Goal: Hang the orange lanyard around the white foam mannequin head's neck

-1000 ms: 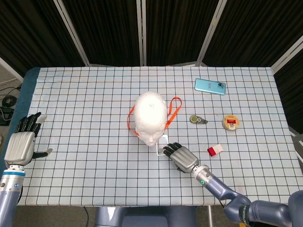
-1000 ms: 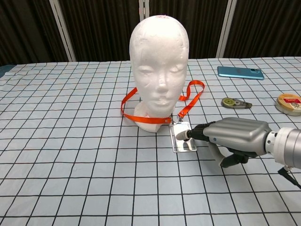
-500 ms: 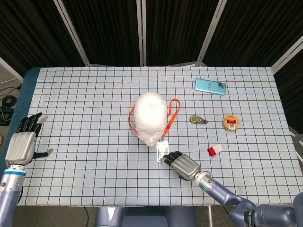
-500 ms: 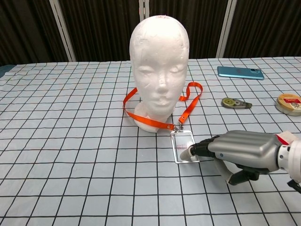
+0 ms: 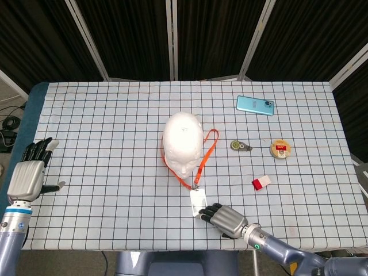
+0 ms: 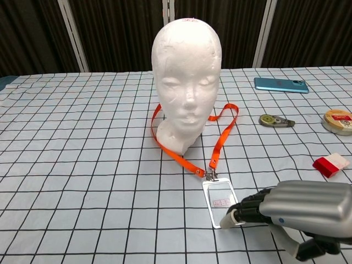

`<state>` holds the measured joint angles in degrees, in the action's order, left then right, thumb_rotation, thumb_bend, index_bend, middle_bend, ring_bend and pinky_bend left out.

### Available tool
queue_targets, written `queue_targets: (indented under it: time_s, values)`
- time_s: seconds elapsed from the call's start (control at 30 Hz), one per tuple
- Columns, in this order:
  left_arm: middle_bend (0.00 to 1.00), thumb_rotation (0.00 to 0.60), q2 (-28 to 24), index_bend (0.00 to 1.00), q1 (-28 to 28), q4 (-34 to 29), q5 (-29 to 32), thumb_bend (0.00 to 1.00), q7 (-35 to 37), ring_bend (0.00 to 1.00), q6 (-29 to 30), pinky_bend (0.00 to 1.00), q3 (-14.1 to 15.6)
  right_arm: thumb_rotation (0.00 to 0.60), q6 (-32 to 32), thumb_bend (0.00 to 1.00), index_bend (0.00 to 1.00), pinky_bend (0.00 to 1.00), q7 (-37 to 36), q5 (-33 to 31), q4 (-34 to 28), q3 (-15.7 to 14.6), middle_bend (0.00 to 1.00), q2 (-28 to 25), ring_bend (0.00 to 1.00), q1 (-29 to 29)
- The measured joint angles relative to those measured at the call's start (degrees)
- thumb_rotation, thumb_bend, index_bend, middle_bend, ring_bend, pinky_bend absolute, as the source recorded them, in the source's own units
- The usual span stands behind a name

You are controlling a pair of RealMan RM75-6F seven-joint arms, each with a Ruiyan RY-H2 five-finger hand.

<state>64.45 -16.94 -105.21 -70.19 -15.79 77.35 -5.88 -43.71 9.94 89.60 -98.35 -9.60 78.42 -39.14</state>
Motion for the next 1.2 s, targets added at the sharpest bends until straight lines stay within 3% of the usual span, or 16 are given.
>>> queue_targets:
  time_s: [0.4, 0.6, 0.9, 1.0, 1.07, 1.1, 1.17, 1.2]
  values:
    - [0.0, 0.6, 0.4, 0.0, 0.1, -0.1, -0.1, 0.0, -1.0, 0.0, -0.2, 0.0, 0.0, 0.6, 1.0, 1.0, 0.18, 0.22, -2.4, 5.0, -4.5, -4.3, 0.22, -5.1, 0.16, -0.5]
    - [0.0, 0.6, 0.6, 0.0, 0.3, -0.1, -0.1, 0.0, -1.3, 0.0, -0.2, 0.0, -0.1, 0.6, -1.9, 1.0, 0.18, 0.22, -4.3, 8.7, -5.2, -5.3, 0.22, -6.5, 0.16, -0.2]
    - [0.0, 0.6, 0.6, 0.0, 0.9, 0.0, -1.0, 0.0, -1.0, 0.0, 0.4, 0.0, 0.3, 0.6, -19.4, 1.0, 0.18, 0.21, -6.8, 16.6, -2.7, -5.6, 0.21, -11.0, 0.16, 4.0]
    - [0.0, 0.6, 0.5, 0.0, 1.4, -0.3, -1.7, 0.0, -0.7, 0.0, 0.9, 0.0, 0.6, 0.6, -27.9, 0.99, 0.18, 0.13, -7.4, 17.8, 0.5, -5.0, 0.2, -12.3, 0.16, 7.1]
    - [0.0, 0.6, 0.3, 0.0, 1.8, -0.5, -2.3, 0.0, -0.5, 0.0, 1.4, 0.0, 0.9, 0.6, -33.8, 0.93, 0.17, 0.07, -7.6, 18.0, 3.4, -4.2, 0.18, -13.0, 0.14, 9.7]
    - [0.0, 0.6, 0.3, 0.0, 2.0, -0.6, -2.6, 0.0, -0.4, 0.0, 1.7, 0.0, 1.0, 0.6, -36.3, 0.83, 0.16, 0.04, -7.6, 17.9, 4.8, -3.8, 0.16, -13.3, 0.11, 11.0]
    - [0.0, 0.6, 0.2, 0.0, 2.7, -0.6, -3.4, 0.0, -0.2, 0.0, 2.6, 0.0, 1.4, 0.6, -42.1, 0.54, 0.12, 0.0, -7.6, 17.0, 8.3, -2.5, 0.09, -13.4, 0.04, 14.3]
    - [0.0, 0.6, 0.2, 0.0, 3.0, -0.5, -3.8, 0.0, -0.2, 0.0, 3.0, 0.0, 1.6, 0.6, -45.3, 0.34, 0.08, 0.0, -7.6, 16.0, 10.4, -1.5, 0.04, -13.2, 0.01, 16.5]
